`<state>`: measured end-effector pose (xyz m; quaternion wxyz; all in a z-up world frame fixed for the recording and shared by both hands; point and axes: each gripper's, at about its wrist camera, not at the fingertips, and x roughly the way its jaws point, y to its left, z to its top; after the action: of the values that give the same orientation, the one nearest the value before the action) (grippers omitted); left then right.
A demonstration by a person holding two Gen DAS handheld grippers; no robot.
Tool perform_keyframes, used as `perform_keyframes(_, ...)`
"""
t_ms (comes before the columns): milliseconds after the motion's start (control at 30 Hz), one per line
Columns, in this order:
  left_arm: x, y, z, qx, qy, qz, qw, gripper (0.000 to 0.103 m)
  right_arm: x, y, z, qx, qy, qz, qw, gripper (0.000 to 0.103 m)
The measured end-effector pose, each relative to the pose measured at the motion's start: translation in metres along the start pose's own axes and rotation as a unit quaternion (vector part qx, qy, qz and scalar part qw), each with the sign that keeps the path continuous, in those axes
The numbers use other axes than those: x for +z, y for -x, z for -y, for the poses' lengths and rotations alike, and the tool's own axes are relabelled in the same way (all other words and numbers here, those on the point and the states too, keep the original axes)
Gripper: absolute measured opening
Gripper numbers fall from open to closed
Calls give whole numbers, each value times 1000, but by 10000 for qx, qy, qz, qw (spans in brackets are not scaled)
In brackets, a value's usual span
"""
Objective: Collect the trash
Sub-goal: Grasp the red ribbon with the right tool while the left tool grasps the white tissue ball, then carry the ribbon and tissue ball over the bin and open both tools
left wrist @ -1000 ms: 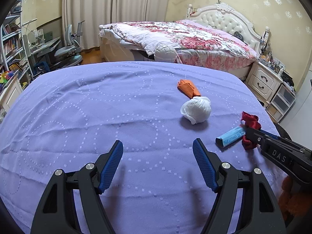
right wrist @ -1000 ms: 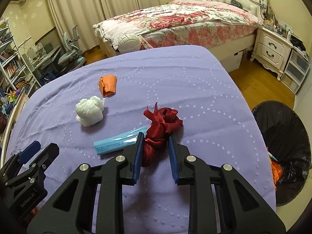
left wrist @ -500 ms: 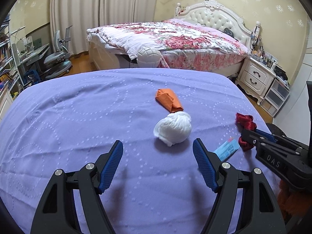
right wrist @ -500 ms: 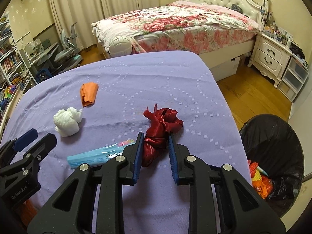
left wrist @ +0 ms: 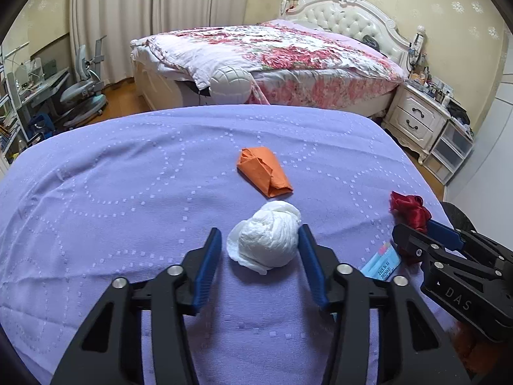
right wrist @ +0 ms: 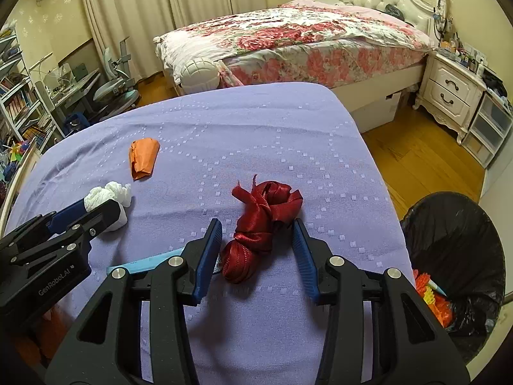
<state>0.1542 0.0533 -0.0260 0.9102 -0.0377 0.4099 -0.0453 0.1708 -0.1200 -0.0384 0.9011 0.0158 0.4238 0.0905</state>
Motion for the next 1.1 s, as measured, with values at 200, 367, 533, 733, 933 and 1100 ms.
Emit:
perform_keyframes(200, -1, 3, 4, -53, -99, 51, 9999, 33, 0, 2, 2, -33, -66, 17, 10000, 22)
perform_keyframes(367, -2, 10, 3, -27, -68, 100, 9999, 31, -3, 10, 6, -32, -143, 124, 9998, 22)
perform_keyframes(533, -4, 26, 5, -35, -43, 234, 9997, 31, -7, 29, 9, -19, -141, 293, 9995, 22)
perform_keyframes(733, -11, 53, 22, -145, -94, 433, 9989, 31, -22, 53, 21, -89, -185, 417, 9989, 22)
perform_keyframes(933, -21, 68, 55, -365, -268, 516, 9976, 31, -42, 76, 42, -301, -312, 517, 9977, 22)
perform_keyframes(1100, -28, 74, 87, -578, -498, 578, 9954, 31, -54, 91, 64, -569, -413, 602, 9957, 22)
